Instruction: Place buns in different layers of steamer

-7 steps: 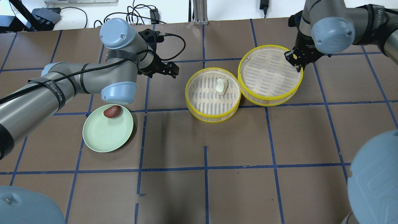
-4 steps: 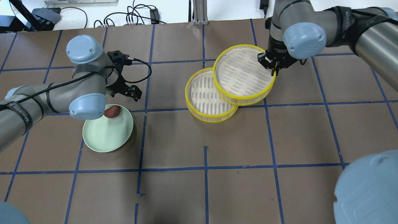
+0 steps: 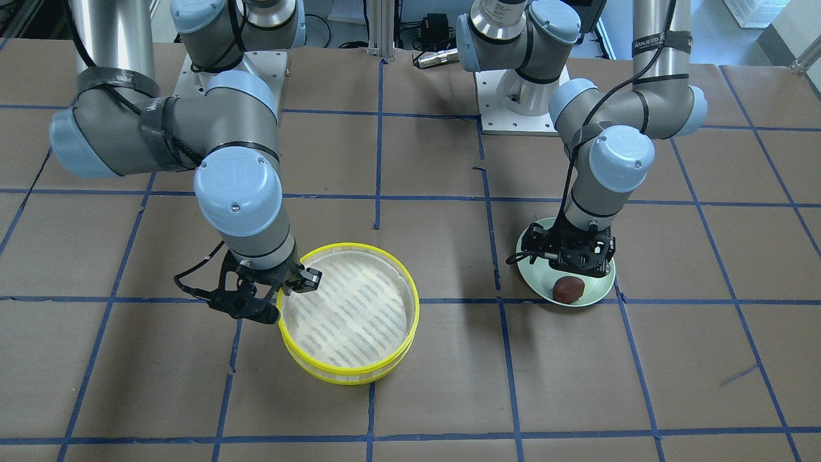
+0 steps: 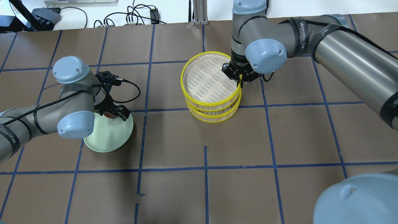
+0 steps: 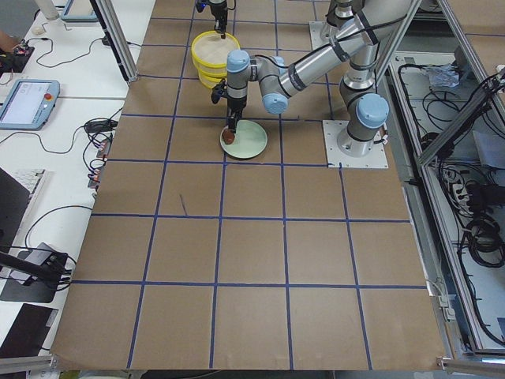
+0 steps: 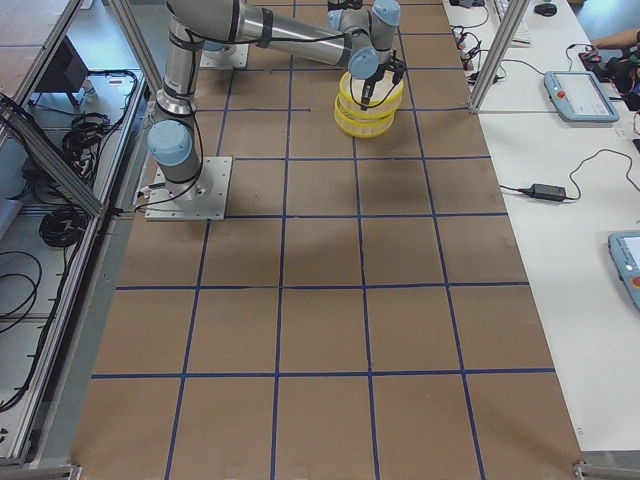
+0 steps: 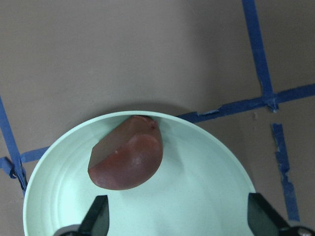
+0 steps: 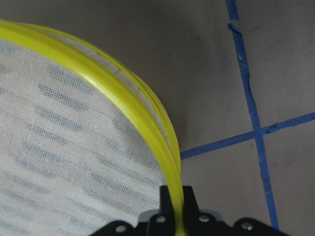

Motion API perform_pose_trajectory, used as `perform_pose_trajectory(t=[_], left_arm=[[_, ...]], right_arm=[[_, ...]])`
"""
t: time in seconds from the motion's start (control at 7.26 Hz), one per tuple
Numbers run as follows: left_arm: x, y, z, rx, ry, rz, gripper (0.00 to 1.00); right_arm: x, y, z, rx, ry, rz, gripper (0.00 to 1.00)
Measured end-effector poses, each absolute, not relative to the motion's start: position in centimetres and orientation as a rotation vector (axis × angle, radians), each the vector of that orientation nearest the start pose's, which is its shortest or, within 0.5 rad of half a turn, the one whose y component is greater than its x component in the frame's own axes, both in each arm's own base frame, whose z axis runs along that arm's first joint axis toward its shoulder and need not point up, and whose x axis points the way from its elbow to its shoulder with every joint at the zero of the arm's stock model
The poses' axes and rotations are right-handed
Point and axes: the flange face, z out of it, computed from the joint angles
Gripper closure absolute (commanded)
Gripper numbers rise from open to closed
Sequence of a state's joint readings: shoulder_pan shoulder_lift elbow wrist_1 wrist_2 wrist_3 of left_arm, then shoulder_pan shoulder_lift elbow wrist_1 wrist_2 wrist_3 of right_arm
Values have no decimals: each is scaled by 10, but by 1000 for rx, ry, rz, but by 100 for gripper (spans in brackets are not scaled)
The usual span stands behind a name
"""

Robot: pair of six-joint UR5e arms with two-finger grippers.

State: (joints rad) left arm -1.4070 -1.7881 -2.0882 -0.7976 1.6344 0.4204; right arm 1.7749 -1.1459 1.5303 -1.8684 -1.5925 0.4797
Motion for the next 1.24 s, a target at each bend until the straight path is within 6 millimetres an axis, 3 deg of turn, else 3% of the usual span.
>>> perform_pose_trajectory(t=[0.41, 0.55, 0.69, 0.96, 1.24], left_arm=[[-42, -515, 215, 399, 3033, -28, 9], [-41, -520, 215, 400, 3032, -34, 30], [-40, -523, 216, 408, 3030, -37, 62], [-39, -524, 216, 451, 3015, -34, 97], [-37, -525, 218, 464, 2998, -33, 99]], right_arm=[[257, -590, 287, 307, 3219, 116, 92], [255, -591, 286, 289, 3229, 115, 92], [253, -592, 284, 286, 3232, 117, 92], [248, -595, 284, 295, 3230, 113, 92], [245, -598, 286, 322, 3221, 95, 92]])
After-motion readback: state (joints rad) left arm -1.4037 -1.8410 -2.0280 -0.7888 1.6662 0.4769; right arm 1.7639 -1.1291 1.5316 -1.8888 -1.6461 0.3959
